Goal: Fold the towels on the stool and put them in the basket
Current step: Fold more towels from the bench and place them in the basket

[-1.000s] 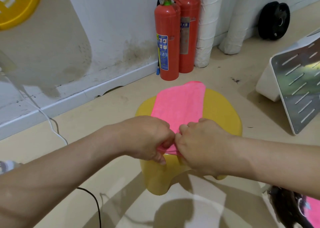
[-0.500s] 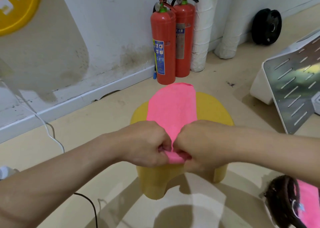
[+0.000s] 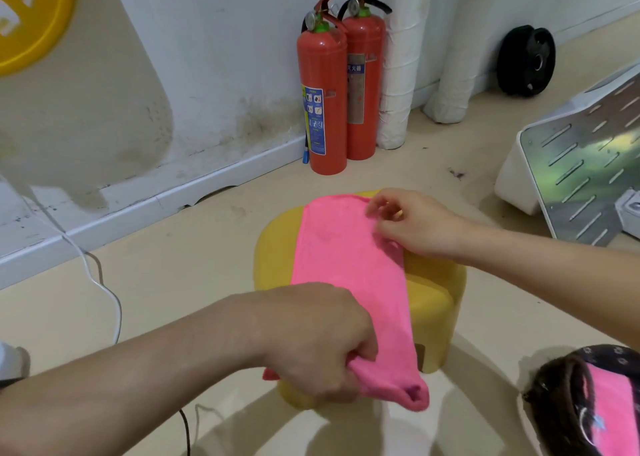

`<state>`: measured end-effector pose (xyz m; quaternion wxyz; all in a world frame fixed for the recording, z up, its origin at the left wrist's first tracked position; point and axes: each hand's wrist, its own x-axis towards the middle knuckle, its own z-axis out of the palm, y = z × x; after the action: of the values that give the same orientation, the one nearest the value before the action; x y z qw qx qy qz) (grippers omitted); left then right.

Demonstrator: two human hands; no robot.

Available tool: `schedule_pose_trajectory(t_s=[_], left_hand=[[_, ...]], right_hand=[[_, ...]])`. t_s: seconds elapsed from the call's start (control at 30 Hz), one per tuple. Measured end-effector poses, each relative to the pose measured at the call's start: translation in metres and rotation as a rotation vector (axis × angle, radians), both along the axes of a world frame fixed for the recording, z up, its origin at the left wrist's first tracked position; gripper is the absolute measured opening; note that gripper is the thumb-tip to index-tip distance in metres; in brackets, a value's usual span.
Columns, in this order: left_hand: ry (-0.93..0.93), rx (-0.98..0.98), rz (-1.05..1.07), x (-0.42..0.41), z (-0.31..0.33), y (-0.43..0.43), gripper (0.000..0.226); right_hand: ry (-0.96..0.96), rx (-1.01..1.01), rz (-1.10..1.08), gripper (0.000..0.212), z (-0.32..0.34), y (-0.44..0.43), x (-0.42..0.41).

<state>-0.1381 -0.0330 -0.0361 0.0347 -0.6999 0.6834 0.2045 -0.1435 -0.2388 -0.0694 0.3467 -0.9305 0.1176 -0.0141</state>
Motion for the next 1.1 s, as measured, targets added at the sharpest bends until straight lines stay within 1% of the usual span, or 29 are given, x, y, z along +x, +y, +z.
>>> schedule_pose_trajectory(t_s=[0.07,0.17,0.2,0.3,0.37,0.43,0.47,0.5,0.57,0.7,0.8,0.9,1.03,1.1], left_hand=[[0.008,0.04,0.01,0.0,0.003,-0.002,0.019],[0.044,-0.005,0.079,0.006,0.002,-0.001,0.011],[0.072,-0.037,0.108,0.009,0.001,0.0,0.01],[0.164,-0.126,0.139,0.015,-0.003,0.0,0.009],[0.211,-0.115,0.161,0.017,-0.003,0.002,0.009],[0.295,-0.056,0.223,0.019,-0.001,0.004,0.004],[0.344,-0.036,0.249,0.021,0.001,0.004,0.006],[0.395,-0.031,0.27,0.023,0.002,0.004,0.014],[0.469,-0.049,0.301,0.025,0.003,0.004,0.021],[0.463,-0.043,0.3,0.024,-0.005,0.003,0.026],[0.427,-0.005,0.277,0.022,-0.008,-0.001,0.024],[0.435,0.008,0.281,0.023,-0.007,-0.003,0.026],[0.427,-0.004,0.291,0.022,-0.009,-0.002,0.03],[0.422,-0.004,0.294,0.02,-0.009,-0.002,0.033]], right_hand=[[-0.013,-0.113,-0.059,0.03,-0.011,-0.011,0.005],[-0.038,-0.155,-0.104,0.039,-0.016,-0.015,0.015],[-0.04,-0.18,-0.116,0.038,-0.016,-0.015,0.019],[0.007,-0.25,-0.132,0.025,-0.01,-0.02,0.027],[0.109,-0.197,-0.114,0.021,-0.001,-0.027,0.029],[0.2,-0.126,-0.094,0.019,0.008,-0.032,0.028],[0.218,-0.128,-0.082,0.018,0.01,-0.034,0.028],[0.215,-0.155,-0.073,0.016,0.011,-0.035,0.029],[0.194,-0.171,-0.076,0.014,0.01,-0.033,0.03],[0.216,0.151,-0.139,0.016,0.013,-0.025,0.032],[0.206,0.312,-0.152,0.016,0.02,-0.024,0.038],[0.223,0.486,-0.154,0.022,0.026,-0.027,0.042],[0.207,0.591,-0.224,0.014,0.024,-0.028,0.046],[0.236,0.565,-0.252,0.015,0.021,-0.029,0.046]])
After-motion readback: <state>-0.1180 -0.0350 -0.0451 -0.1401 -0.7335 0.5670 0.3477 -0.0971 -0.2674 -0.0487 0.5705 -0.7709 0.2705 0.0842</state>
